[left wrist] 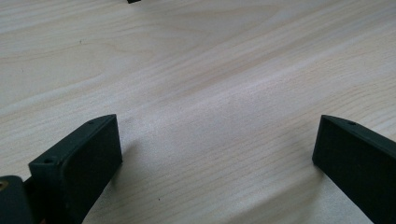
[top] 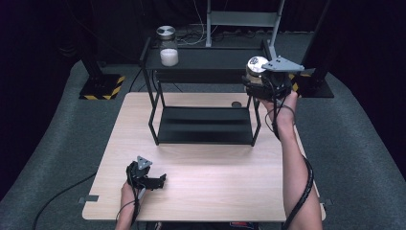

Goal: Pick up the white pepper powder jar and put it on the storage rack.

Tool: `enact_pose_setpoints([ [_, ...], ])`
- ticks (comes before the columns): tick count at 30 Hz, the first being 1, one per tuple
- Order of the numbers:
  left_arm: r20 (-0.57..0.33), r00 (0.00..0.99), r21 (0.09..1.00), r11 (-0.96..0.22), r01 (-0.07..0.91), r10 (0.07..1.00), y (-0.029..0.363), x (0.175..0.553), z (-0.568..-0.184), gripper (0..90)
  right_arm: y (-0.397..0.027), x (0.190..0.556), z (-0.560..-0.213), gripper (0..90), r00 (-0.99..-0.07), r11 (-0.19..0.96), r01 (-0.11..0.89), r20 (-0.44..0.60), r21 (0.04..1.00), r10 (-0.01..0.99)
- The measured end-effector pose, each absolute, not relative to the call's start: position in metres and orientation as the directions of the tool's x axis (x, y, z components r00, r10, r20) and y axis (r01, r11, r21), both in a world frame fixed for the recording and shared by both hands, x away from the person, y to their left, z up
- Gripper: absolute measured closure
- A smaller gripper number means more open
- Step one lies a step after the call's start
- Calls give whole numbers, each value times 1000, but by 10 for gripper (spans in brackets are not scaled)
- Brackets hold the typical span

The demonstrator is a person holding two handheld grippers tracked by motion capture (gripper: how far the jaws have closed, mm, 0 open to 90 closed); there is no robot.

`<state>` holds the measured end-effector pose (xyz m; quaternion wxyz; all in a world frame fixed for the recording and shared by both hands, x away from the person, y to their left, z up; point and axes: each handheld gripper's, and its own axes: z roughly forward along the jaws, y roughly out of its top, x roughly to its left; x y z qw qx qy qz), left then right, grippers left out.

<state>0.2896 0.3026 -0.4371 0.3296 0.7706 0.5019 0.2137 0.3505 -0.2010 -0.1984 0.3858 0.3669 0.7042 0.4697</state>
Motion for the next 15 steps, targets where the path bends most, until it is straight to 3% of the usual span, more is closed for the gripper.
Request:
enact_pose_setpoints([
  [15, -2, 406, 722, -279, 633, 914, 303, 290, -437, 7, -201, 364, -172, 301, -426, 267, 165, -175, 950, 888],
])
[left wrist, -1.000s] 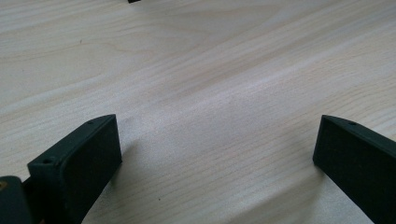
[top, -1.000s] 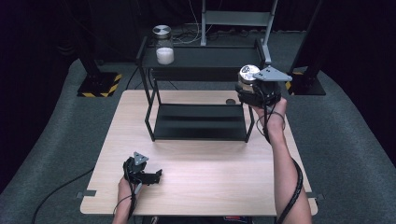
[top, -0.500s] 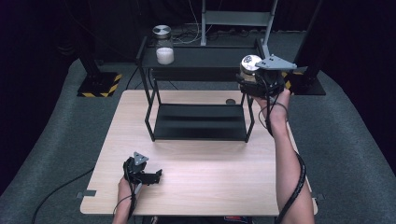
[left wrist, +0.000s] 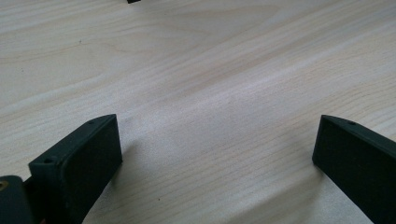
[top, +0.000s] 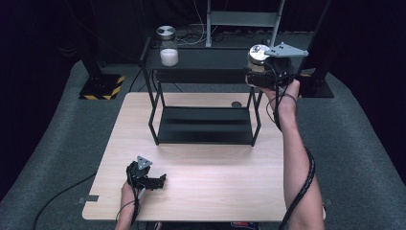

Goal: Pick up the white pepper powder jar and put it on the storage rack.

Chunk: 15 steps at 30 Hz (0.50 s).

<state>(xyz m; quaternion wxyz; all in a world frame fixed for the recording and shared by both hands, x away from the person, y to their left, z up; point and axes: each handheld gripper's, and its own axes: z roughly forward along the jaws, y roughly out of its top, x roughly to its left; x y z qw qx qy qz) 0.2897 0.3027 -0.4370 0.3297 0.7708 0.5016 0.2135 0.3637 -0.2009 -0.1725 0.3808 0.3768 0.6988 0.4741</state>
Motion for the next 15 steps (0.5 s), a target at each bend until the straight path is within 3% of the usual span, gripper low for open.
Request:
enact_pose_setpoints([
  [15, -2, 406, 722, -279, 633, 914, 303, 290, -437, 7, -195, 388, -156, 302, -418, 256, 197, -156, 946, 895],
])
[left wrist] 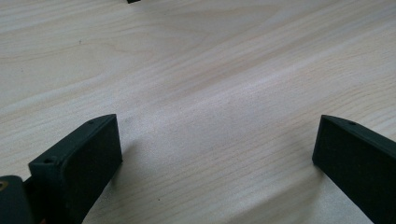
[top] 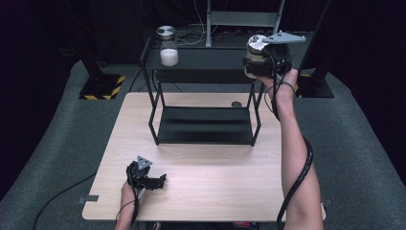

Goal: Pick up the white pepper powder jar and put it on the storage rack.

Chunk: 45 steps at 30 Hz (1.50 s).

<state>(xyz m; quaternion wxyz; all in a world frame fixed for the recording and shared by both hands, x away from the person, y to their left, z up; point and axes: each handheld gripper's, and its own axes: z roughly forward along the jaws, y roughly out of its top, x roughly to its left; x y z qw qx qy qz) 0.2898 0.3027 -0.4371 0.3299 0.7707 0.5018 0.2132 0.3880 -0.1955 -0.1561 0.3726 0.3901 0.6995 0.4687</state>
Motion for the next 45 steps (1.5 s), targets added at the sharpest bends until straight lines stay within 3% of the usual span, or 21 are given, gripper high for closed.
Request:
enact_pose_setpoints([
  [45, -4, 411, 723, -282, 631, 912, 303, 290, -437, 9, -172, 462, -144, 301, -358, 217, 323, -94, 921, 929],
])
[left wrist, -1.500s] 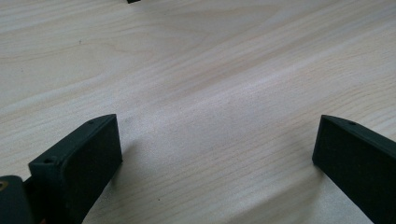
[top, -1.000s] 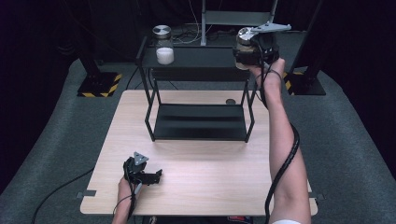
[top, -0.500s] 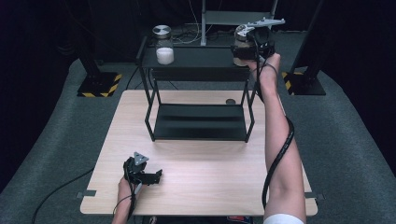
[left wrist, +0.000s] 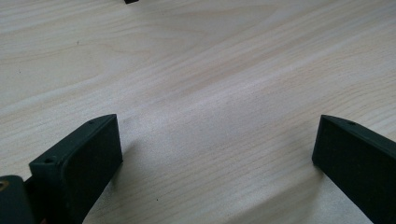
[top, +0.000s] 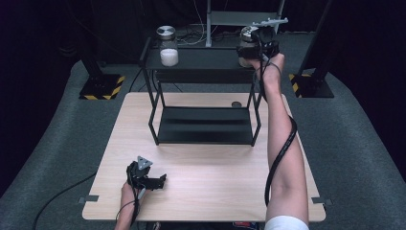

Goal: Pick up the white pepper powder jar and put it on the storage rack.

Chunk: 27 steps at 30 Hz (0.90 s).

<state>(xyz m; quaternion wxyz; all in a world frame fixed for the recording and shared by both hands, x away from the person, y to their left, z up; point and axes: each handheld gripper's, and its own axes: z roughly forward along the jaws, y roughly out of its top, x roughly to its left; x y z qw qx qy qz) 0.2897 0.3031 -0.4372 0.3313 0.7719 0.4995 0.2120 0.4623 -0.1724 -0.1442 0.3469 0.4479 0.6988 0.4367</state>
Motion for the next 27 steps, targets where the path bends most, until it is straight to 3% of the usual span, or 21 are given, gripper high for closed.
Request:
enact_pose_setpoints([
  [18, -3, 411, 723, -282, 630, 911, 303, 290, -437, 9, -191, 469, -148, 298, -383, 167, 346, -24, 923, 924],
  [23, -3, 411, 723, -282, 631, 912, 303, 290, -437, 9, -192, 468, -143, 116, -397, 182, 354, -29, 918, 917],
  [27, -3, 411, 723, -282, 631, 912, 303, 290, -437, 9, -195, 458, -136, 39, -421, 209, 372, -36, 904, 907],
])
